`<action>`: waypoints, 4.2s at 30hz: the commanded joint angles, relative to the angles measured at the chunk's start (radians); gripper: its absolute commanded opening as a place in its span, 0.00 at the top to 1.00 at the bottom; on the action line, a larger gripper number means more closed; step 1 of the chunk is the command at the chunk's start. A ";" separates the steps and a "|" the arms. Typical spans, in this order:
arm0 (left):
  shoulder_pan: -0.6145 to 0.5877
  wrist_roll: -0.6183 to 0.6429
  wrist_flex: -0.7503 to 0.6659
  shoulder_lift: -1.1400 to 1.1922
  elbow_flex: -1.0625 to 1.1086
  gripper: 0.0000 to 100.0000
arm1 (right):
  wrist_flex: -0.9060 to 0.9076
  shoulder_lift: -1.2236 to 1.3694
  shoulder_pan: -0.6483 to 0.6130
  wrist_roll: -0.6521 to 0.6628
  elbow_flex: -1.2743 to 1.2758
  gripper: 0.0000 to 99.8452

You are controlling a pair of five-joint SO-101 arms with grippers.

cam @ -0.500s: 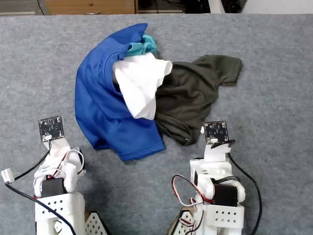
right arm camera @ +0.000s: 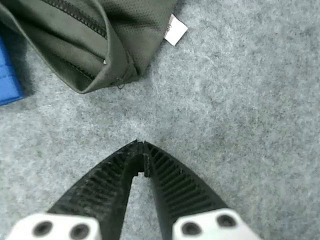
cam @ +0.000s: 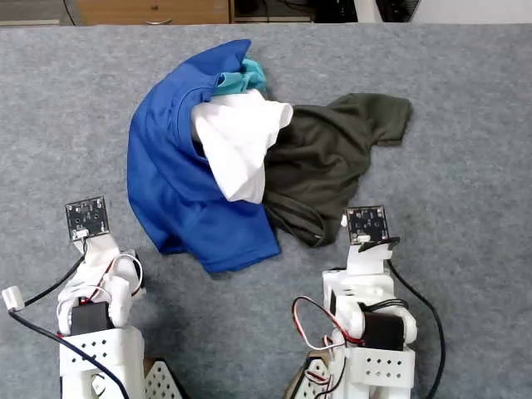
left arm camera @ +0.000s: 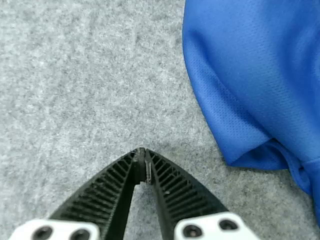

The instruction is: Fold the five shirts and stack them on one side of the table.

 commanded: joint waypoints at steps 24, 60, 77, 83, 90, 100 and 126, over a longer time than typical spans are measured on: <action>0.008 0.003 0.000 -0.007 0.014 0.98 | -0.011 -0.107 -0.016 0.006 0.002 1.00; 0.080 0.011 -0.009 0.030 -0.298 0.81 | -0.011 -0.107 -0.016 0.006 0.002 1.00; 0.227 0.034 -0.005 1.326 -1.094 0.73 | -0.011 -0.107 -0.016 0.006 0.002 1.00; 0.219 0.026 -0.080 1.735 -1.243 0.87 | -0.011 -0.107 -0.016 0.006 0.002 1.00; 0.222 0.032 0.146 1.730 -1.422 0.98 | -0.011 -0.107 -0.016 0.006 0.002 1.00; 0.210 0.028 0.451 1.342 -1.649 0.98 | -0.011 -0.107 -0.016 0.006 0.002 1.00; 0.549 0.221 0.446 1.107 -2.357 0.98 | -0.011 -0.107 -0.016 0.006 0.002 1.00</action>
